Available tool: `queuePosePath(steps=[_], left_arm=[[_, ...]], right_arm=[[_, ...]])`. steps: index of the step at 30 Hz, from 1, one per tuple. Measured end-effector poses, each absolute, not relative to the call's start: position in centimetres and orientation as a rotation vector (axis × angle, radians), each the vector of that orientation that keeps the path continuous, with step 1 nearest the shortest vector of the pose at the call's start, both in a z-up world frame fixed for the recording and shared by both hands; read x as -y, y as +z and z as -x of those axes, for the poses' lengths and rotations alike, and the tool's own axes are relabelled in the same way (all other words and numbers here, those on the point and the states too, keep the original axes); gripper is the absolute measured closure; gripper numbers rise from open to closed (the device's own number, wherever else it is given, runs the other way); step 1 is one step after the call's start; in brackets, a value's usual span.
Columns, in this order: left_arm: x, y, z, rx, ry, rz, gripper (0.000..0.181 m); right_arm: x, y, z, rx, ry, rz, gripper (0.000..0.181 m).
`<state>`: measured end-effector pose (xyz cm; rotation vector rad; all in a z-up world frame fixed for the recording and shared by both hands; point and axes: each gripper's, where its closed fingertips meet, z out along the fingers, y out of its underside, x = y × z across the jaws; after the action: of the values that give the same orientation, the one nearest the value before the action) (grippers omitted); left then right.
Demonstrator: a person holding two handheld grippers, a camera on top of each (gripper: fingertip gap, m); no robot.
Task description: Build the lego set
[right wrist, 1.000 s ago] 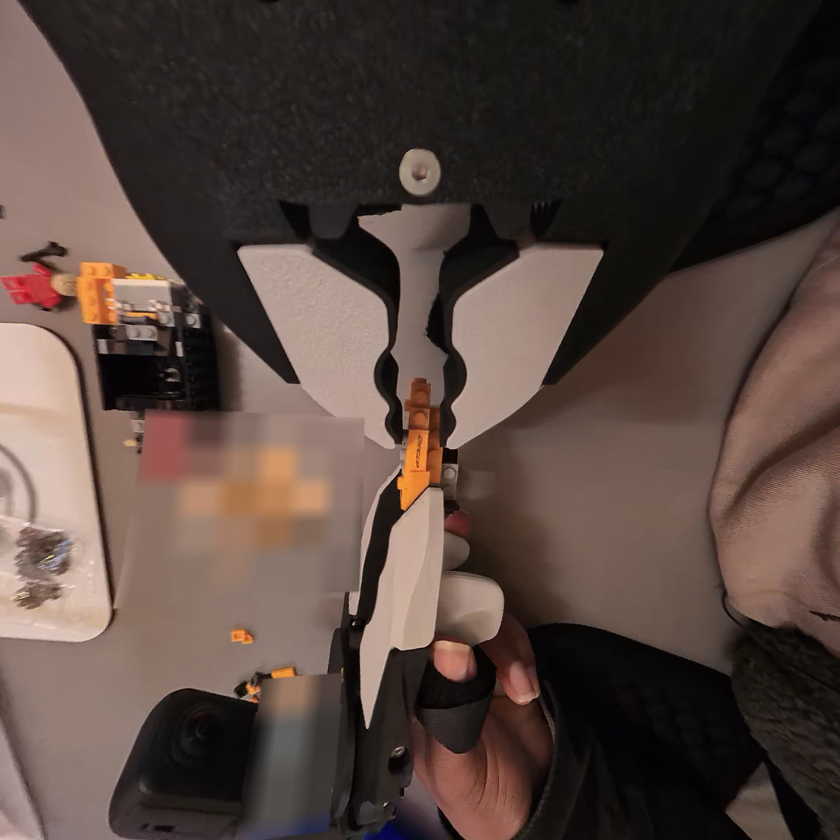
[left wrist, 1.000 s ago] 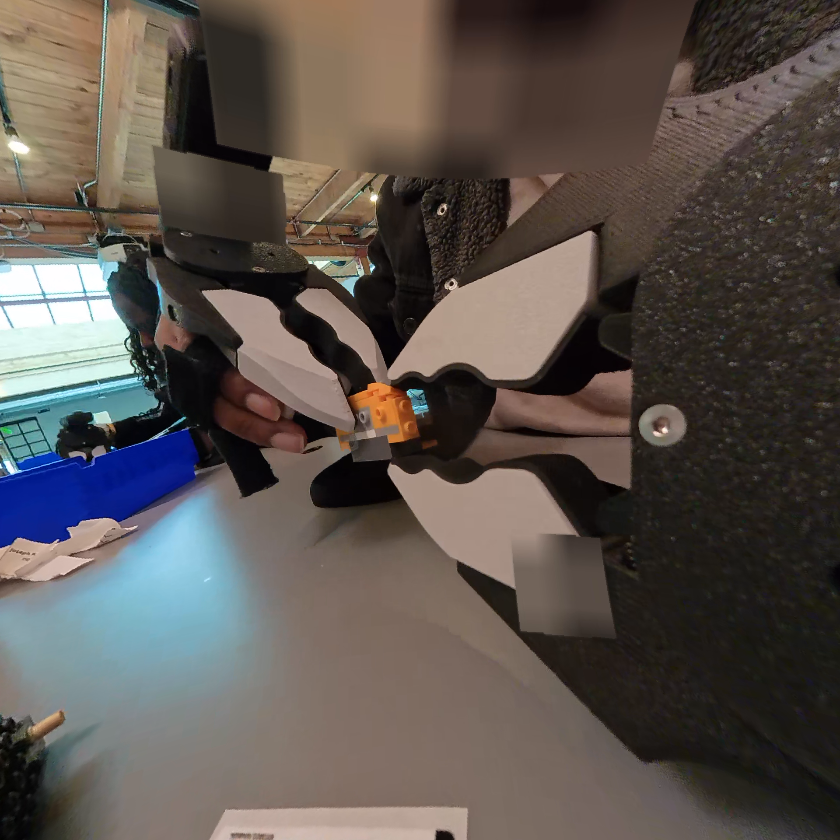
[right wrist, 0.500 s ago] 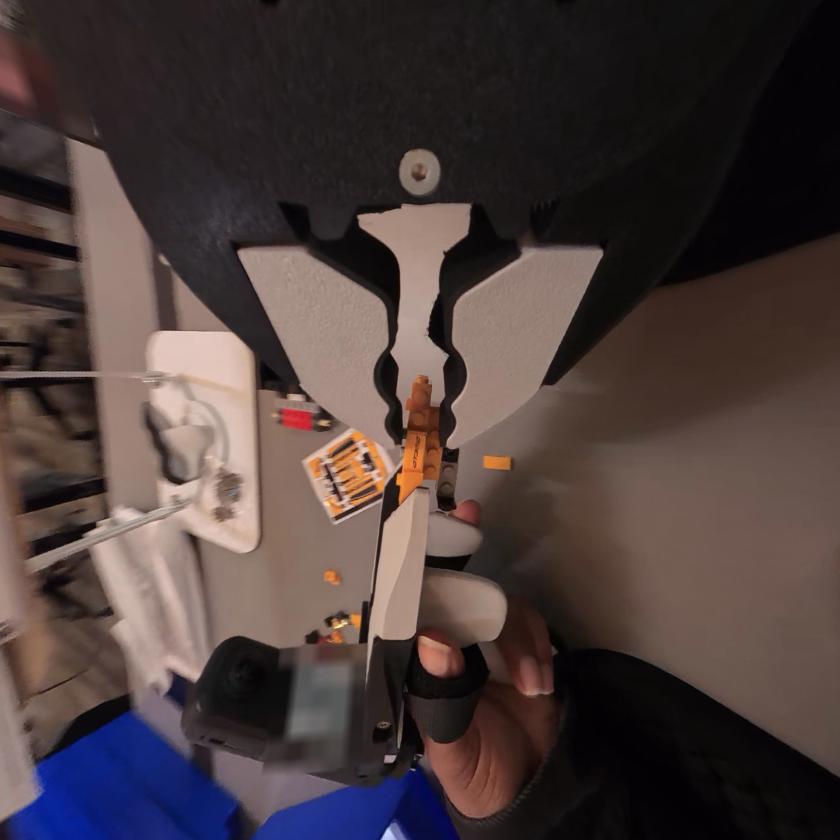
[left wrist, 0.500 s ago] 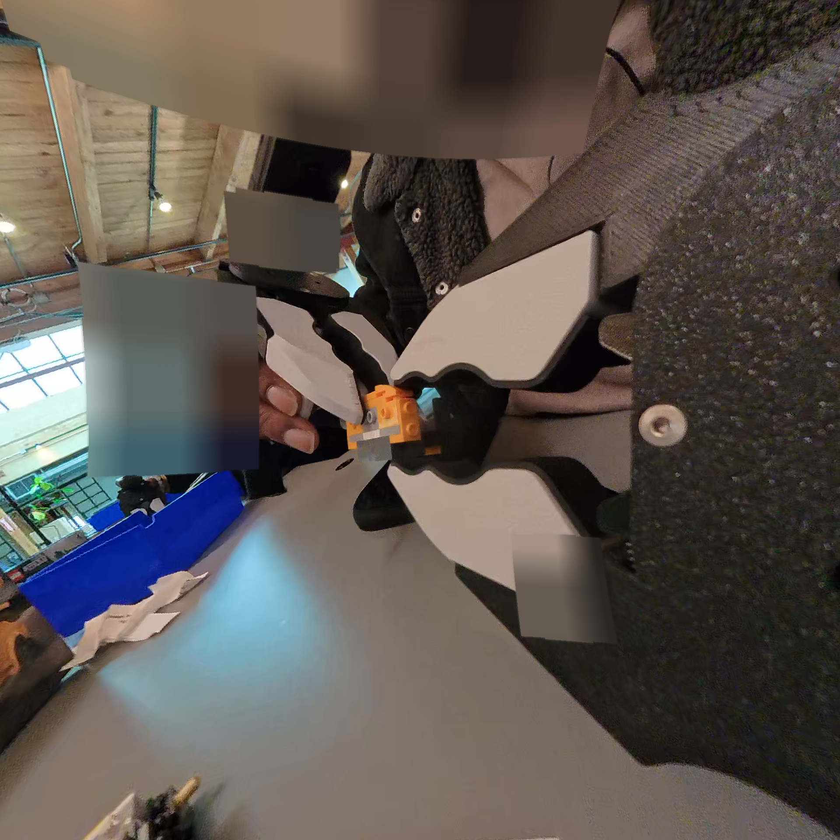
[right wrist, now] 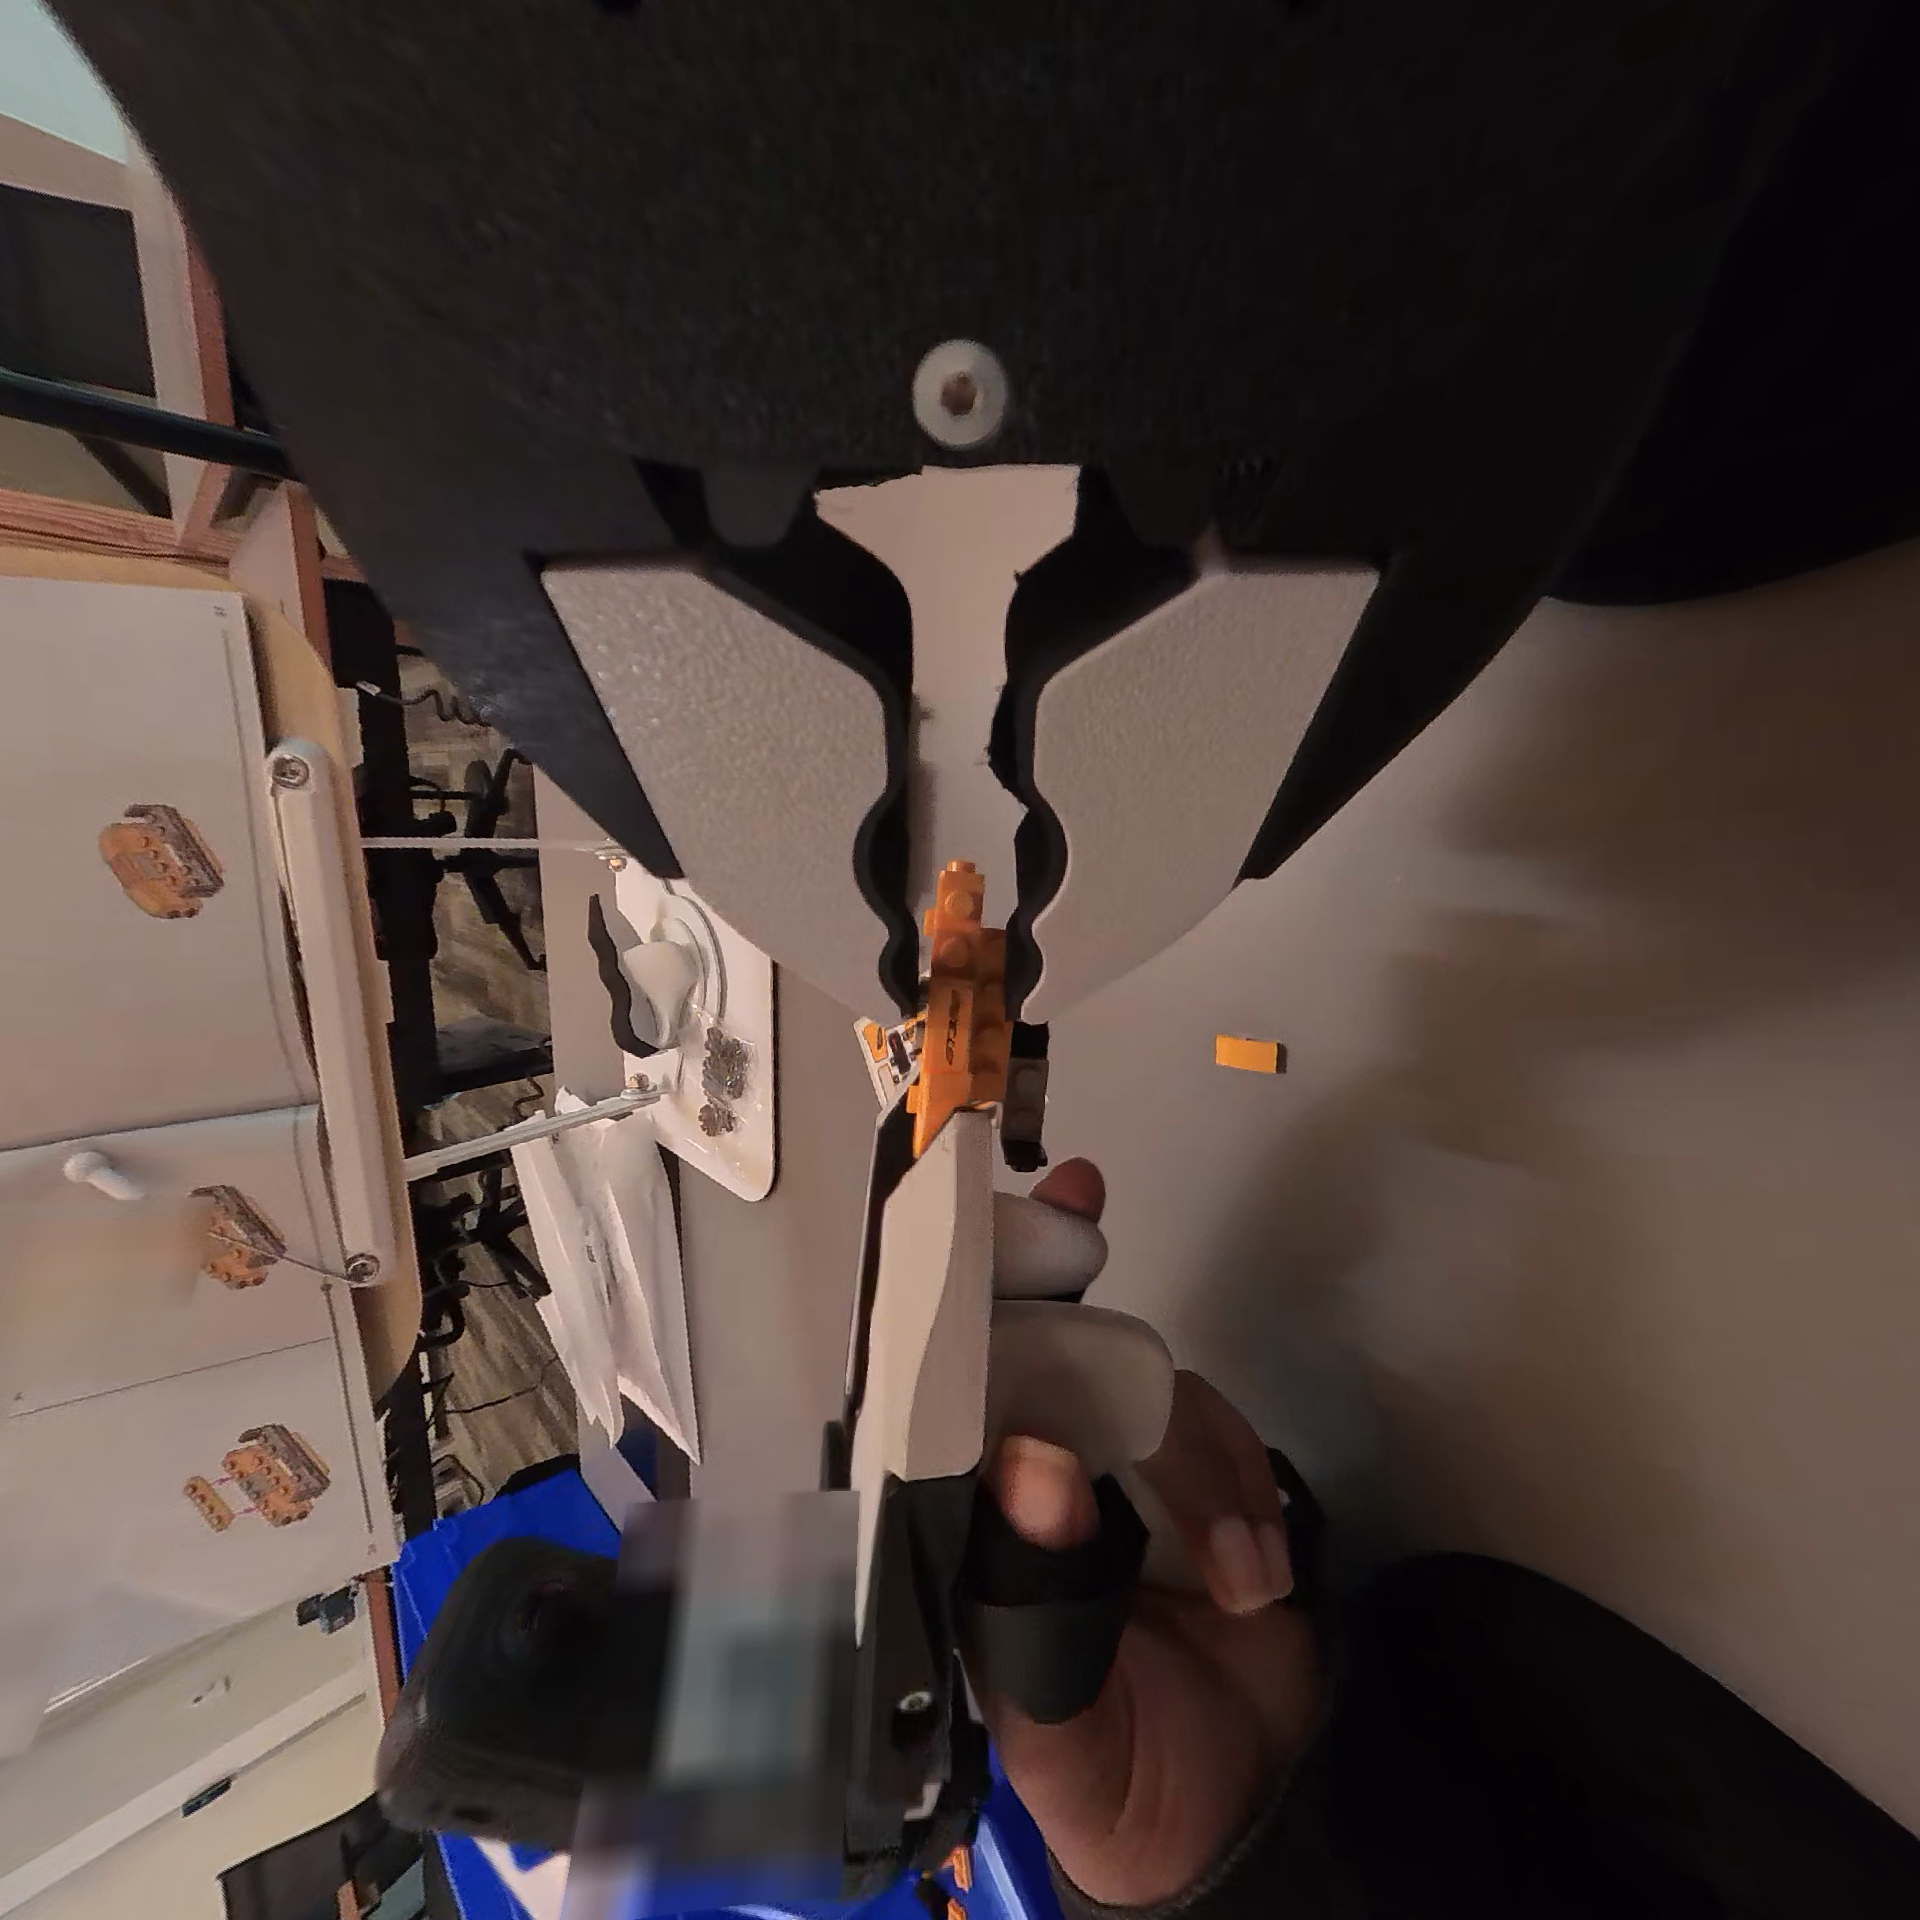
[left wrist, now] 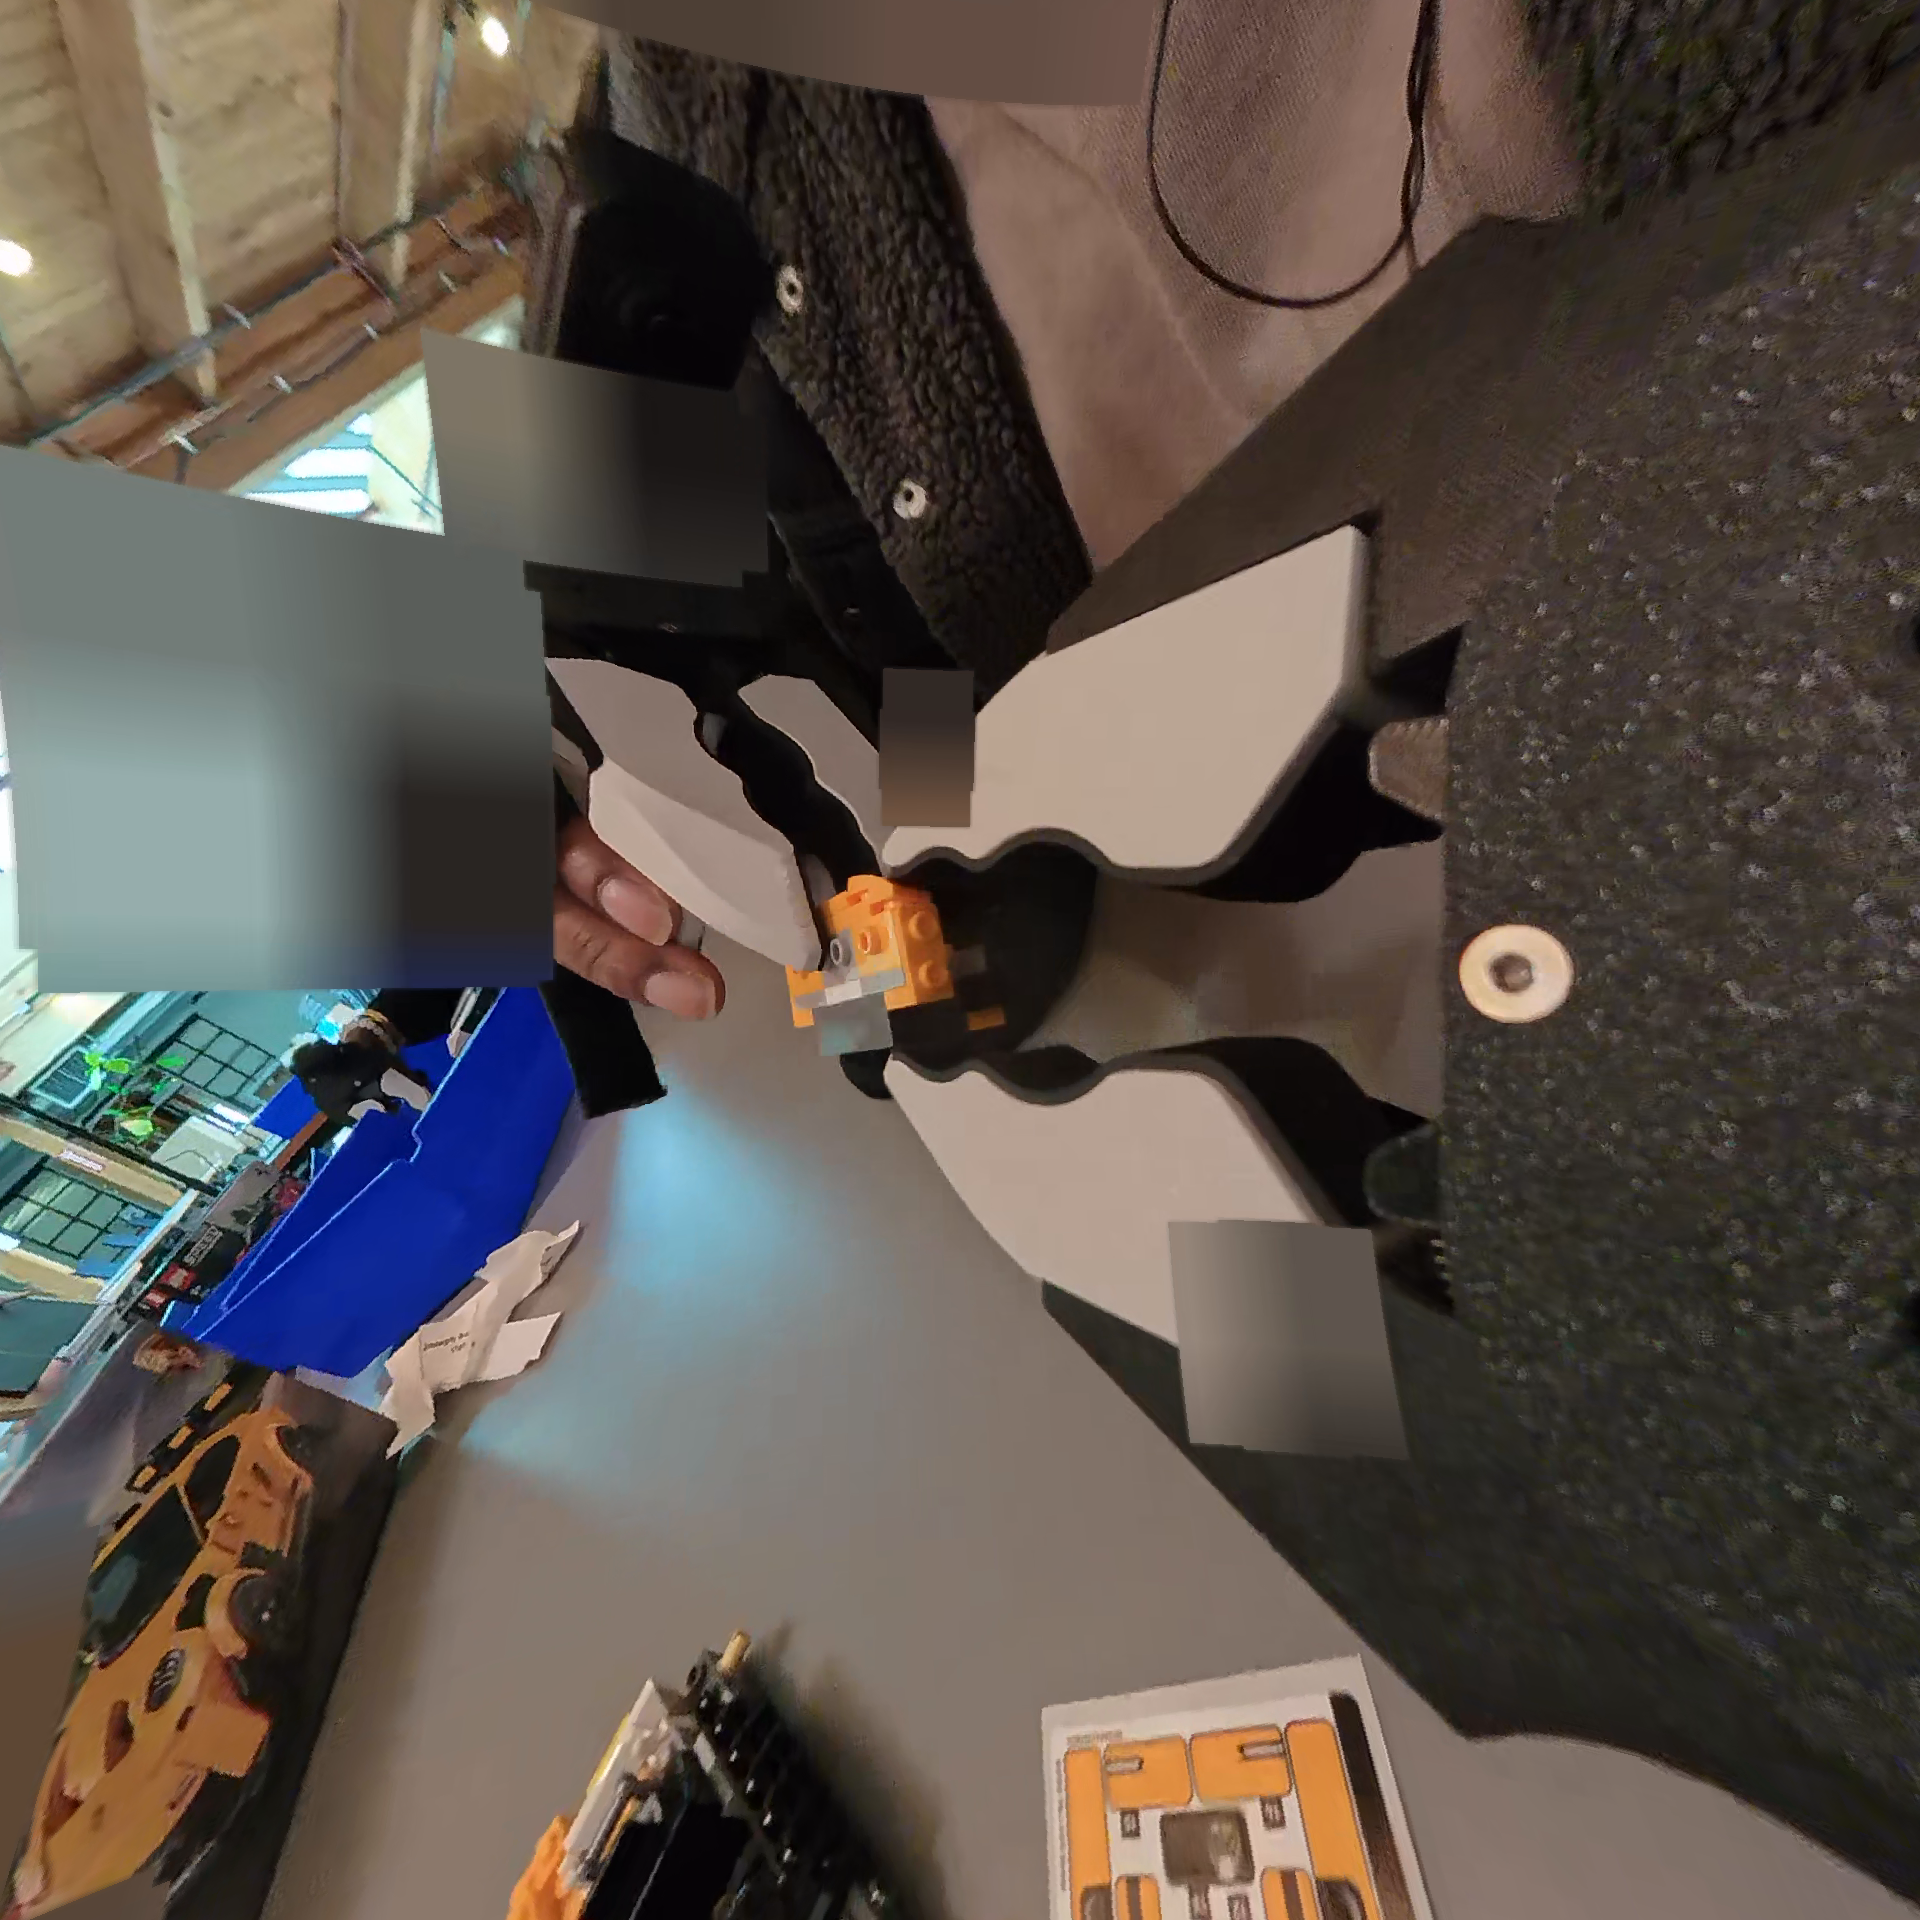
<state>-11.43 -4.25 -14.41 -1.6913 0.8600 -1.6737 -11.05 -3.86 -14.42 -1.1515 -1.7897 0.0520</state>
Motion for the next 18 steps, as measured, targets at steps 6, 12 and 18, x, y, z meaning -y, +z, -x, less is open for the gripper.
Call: queuePosePath(steps=[6, 12, 18], left_arm=[[5.0, -14.4, 11.3, -1.067, -1.396, 1.610, 0.153], [6.0, -14.6, 11.0, -1.216, -1.229, 1.522, 0.153], [6.8, -14.8, 10.7, -1.302, -1.140, 1.453, 0.153]], right_arm=[[4.5, -13.7, 10.8, 1.748, 0.334, 1.278, 0.155], [4.9, -15.3, 10.0, 1.759, 0.740, 1.488, 0.138], [6.6, -15.7, 10.8, 1.772, 0.990, 1.485, 0.149]])
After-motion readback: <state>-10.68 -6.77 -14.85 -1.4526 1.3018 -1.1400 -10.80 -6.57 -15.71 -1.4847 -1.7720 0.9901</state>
